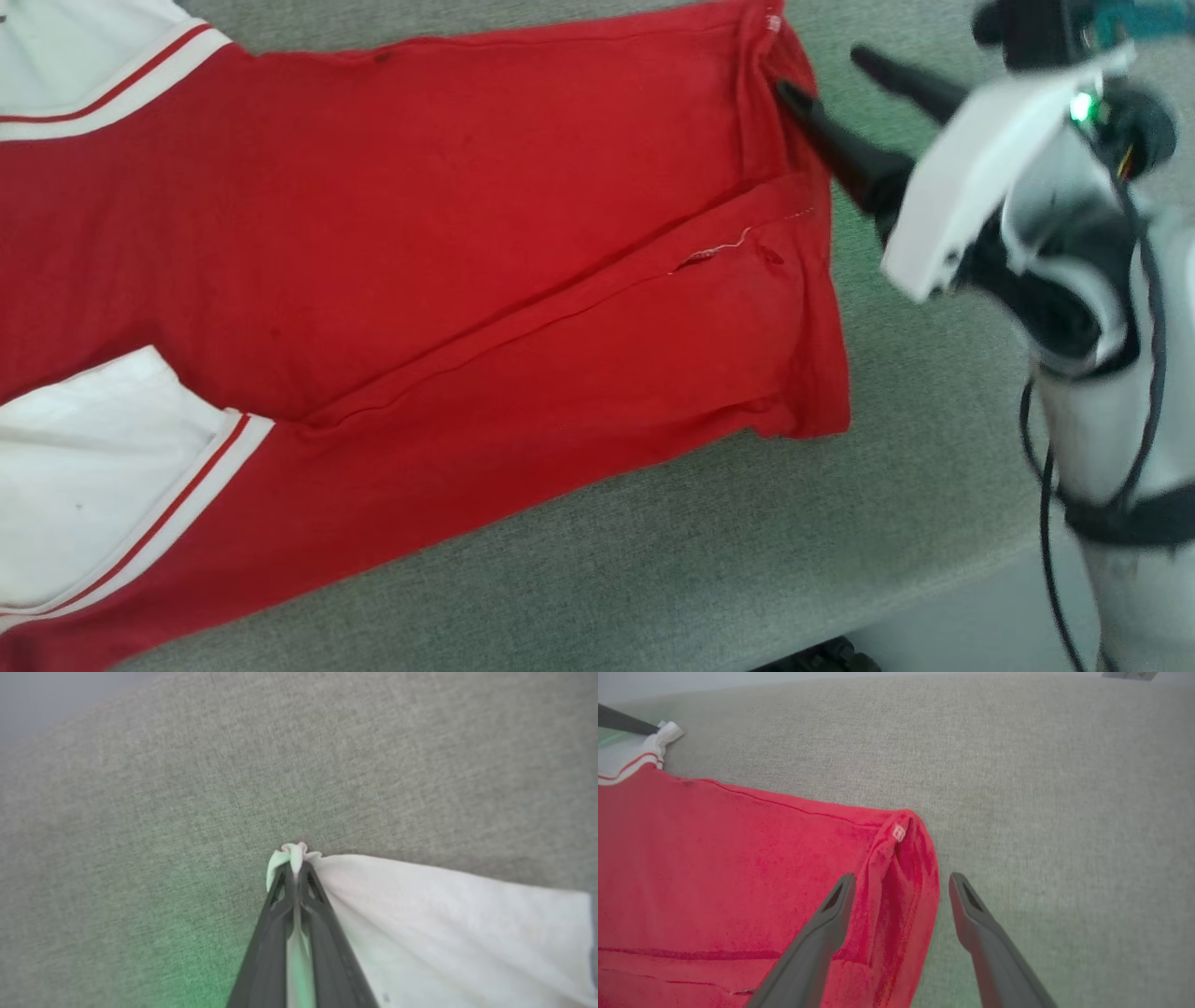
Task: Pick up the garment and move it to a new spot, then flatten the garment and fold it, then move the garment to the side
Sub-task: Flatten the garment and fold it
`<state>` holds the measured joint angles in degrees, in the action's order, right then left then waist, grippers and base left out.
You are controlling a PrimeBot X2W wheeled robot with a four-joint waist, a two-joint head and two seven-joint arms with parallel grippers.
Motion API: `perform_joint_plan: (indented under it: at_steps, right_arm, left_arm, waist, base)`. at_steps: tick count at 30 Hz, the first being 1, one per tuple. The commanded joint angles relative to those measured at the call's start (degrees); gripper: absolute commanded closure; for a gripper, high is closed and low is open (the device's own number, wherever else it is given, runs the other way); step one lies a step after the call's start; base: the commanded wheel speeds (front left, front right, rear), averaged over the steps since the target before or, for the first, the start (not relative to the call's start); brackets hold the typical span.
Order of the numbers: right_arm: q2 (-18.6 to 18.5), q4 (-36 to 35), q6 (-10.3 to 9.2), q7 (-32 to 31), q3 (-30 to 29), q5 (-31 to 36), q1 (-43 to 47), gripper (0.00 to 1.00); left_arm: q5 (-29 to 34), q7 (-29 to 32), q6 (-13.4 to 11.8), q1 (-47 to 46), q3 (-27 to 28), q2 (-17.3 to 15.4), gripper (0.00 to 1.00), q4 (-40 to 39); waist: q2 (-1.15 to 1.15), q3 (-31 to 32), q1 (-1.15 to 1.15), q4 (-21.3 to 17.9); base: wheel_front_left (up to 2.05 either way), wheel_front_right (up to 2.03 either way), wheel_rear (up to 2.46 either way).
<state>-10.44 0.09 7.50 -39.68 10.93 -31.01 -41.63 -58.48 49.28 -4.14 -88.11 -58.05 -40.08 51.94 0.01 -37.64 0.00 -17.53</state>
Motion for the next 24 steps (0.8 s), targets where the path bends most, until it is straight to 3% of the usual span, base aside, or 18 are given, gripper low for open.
perform_joint_plan:
  at_steps: [1, 9, 16, 17, 18, 24]
  right_arm:
    - [0.0, 2.5, -0.04, -2.1, 0.8, 0.1, -3.8, 0.0]
    - [0.8, 17.6, -0.04, -11.2, 5.2, 3.1, -16.1, 0.0]
    - [1.9, 27.4, -0.03, -18.0, 9.2, 2.2, -18.5, 0.0]
    - [1.8, 28.3, -0.03, -19.0, 10.3, 1.9, -18.7, 0.55]
    - [1.5, 29.1, -0.02, -19.3, 10.6, 1.2, -18.8, 1.0]
    - [-1.2, 29.7, -0.04, -16.1, 10.1, -1.9, -20.0, 1.0]
  left_arm:
    - [0.1, 1.2, 0.5, 7.0, -2.8, 1.1, 1.0, 3.2]
    - [0.0, -1.5, 1.8, 4.9, -2.2, 3.5, 1.0, 4.7]
    - [-0.5, -3.7, 3.2, 4.2, -1.7, 5.5, 1.0, 5.9]
    - [-0.4, -4.1, 3.4, 4.1, -1.6, 5.8, 1.0, 6.1]
    - [-0.4, -4.7, 3.4, 4.0, -1.4, 6.1, 1.0, 6.3]
    - [-1.4, -8.0, 4.1, 3.0, -0.1, 7.8, 1.0, 7.4]
  waist:
    - [-0.01, -0.4, 0.0, 0.6]
    - [-0.01, -1.1, 0.0, 2.1]
    - [-0.01, -1.1, 0.0, 3.1]
    - [-0.01, -1.1, 0.0, 3.4]
    - [-0.01, -1.0, 0.0, 3.7]
    - [-0.01, 0.7, 0.0, 6.3]
  base:
    - [0.0, 0.0, 0.0]
    - [0.0, 0.0, 0.0]
    - [0.0, 0.0, 0.0]
    - [0.0, 0.0, 0.0]
    - [0.0, 0.0, 0.0]
    - [0.0, 0.0, 0.0]
